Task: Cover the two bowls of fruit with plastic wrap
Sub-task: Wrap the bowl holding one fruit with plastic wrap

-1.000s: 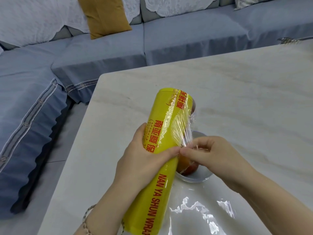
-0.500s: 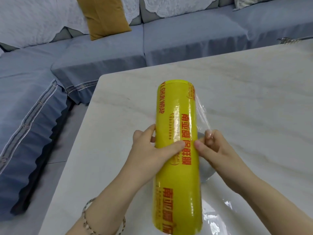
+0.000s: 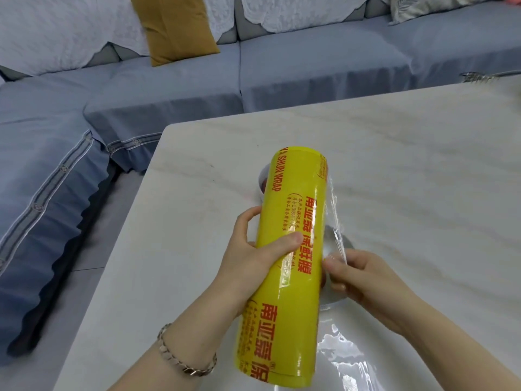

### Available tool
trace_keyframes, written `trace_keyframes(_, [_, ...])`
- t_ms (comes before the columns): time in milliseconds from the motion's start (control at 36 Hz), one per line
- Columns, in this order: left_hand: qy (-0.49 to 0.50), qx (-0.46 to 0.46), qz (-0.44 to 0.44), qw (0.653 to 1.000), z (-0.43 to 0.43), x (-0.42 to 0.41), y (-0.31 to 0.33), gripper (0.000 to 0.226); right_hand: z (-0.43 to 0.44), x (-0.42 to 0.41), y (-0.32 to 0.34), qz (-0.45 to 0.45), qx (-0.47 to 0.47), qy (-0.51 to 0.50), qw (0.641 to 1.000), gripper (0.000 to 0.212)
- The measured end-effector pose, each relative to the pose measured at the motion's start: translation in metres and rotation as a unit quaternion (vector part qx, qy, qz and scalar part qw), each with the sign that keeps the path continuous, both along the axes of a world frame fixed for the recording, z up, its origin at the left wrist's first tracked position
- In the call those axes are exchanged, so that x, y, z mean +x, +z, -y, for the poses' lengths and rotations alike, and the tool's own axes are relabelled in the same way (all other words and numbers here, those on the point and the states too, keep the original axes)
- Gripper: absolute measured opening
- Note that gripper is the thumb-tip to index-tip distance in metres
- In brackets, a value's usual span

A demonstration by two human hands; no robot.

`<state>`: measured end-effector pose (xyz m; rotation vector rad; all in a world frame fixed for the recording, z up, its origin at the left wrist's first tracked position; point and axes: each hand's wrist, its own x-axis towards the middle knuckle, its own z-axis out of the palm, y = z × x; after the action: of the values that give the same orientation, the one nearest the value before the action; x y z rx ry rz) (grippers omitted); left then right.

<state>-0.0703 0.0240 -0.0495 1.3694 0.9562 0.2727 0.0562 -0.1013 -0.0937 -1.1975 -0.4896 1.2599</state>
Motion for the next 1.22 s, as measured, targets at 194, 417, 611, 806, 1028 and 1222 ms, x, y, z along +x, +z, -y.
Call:
trace_keyframes(194, [0.034, -0.020, 0.000, 0.999, -0.006, -0.007, -0.002, 0.081, -0.001, -0.015, -0.004, 0.159, 0.014, -0.064, 0.985, 0.032])
trace_keyframes(417, [0.055, -0.052, 0.024, 0.997, -0.010, -0.007, 0.001, 0.082, -0.008, -0.025, 0.003, 0.001, 0.061, -0.037, 0.997, 0.045])
trace_keyframes(611, [0.094, -0.085, 0.057, 0.990, -0.017, -0.007, 0.005, 0.082, -0.008, -0.023, 0.006, 0.141, 0.059, -0.039, 0.987, 0.043])
trace_keyframes(806, [0.076, -0.059, 0.033, 0.995, -0.019, -0.008, 0.006, 0.081, -0.010, -0.036, 0.011, 0.165, 0.037, -0.136, 0.976, 0.036])
trace_keyframes(1028, [0.095, 0.102, -0.015, 0.990, -0.016, -0.012, 0.008, 0.082, 0.001, -0.032, 0.010, 0.210, 0.020, -0.148, 0.966, 0.039])
trace_keyframes(1222, [0.032, 0.297, -0.166, 0.940, -0.004, -0.008, 0.008, 0.115, -0.002, -0.023, 0.014, 0.027, 0.067, -0.105, 0.992, 0.049])
